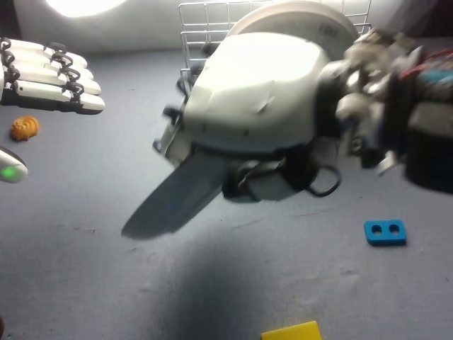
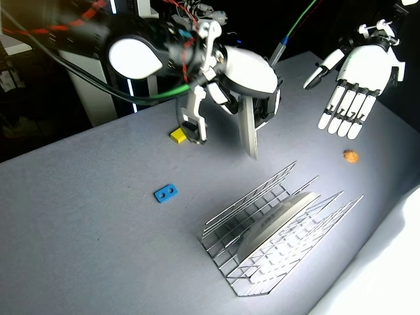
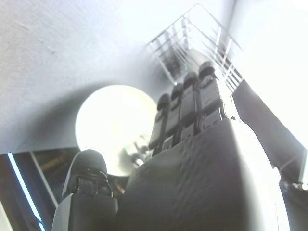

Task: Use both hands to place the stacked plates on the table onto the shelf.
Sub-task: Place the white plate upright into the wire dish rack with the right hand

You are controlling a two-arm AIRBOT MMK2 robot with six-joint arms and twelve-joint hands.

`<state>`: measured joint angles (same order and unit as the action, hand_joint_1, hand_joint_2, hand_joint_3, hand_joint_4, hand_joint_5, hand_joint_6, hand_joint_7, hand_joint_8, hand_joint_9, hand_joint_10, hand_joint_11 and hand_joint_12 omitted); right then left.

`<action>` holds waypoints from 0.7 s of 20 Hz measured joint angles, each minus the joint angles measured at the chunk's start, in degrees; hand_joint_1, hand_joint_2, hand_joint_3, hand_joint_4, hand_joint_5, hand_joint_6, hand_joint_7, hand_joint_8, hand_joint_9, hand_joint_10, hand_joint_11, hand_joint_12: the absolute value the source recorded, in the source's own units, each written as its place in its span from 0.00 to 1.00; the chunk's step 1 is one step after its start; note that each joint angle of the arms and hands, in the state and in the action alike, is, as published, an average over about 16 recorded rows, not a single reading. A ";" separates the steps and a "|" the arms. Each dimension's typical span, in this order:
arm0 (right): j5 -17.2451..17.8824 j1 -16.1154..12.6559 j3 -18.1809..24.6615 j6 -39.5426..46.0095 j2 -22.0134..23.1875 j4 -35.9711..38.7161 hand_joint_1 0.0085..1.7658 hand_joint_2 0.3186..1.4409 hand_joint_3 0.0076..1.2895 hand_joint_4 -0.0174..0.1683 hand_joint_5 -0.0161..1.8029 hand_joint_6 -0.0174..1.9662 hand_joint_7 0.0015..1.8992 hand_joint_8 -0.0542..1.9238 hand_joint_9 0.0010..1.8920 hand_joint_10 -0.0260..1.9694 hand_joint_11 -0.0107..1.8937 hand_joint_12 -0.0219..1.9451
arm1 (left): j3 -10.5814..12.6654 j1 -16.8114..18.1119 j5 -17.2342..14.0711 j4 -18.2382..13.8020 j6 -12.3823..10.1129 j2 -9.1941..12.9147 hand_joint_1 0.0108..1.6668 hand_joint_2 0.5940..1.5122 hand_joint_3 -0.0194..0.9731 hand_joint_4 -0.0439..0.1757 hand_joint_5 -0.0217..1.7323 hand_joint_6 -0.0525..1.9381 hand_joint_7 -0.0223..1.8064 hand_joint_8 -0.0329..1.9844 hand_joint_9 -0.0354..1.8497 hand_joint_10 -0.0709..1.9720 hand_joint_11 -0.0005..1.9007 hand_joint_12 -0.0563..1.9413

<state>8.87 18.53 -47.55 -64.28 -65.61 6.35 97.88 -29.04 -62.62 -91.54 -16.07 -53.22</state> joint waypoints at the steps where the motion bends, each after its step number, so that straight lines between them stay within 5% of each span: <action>1: -0.33 -0.70 1.05 0.48 1.39 -0.31 0.69 0.61 0.01 0.09 0.49 0.53 0.58 0.47 0.73 0.02 0.53 0.53 | -0.02 0.13 0.00 0.06 0.07 0.03 0.00 0.69 0.04 0.22 0.03 0.04 0.03 0.02 0.03 0.04 0.01 0.03; 7: 1.36 -4.13 3.50 15.83 8.05 8.29 0.69 0.61 0.01 0.09 0.49 0.53 0.58 0.48 0.74 0.02 0.52 0.52 | -0.04 0.25 0.07 0.08 0.57 0.05 0.00 0.69 0.04 0.21 0.03 0.04 0.03 0.02 0.03 0.04 0.01 0.03; 14: 2.52 -6.56 1.05 40.60 11.29 18.62 0.69 0.61 0.00 0.09 0.50 0.52 0.58 0.47 0.75 0.02 0.53 0.51 | -0.06 0.06 0.23 -0.44 1.02 0.05 0.00 0.69 0.04 0.21 0.03 0.04 0.03 0.02 0.03 0.04 0.01 0.03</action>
<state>11.39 11.97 -46.51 -23.68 -54.32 24.97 97.82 -28.98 -62.39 -91.99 -15.04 -53.17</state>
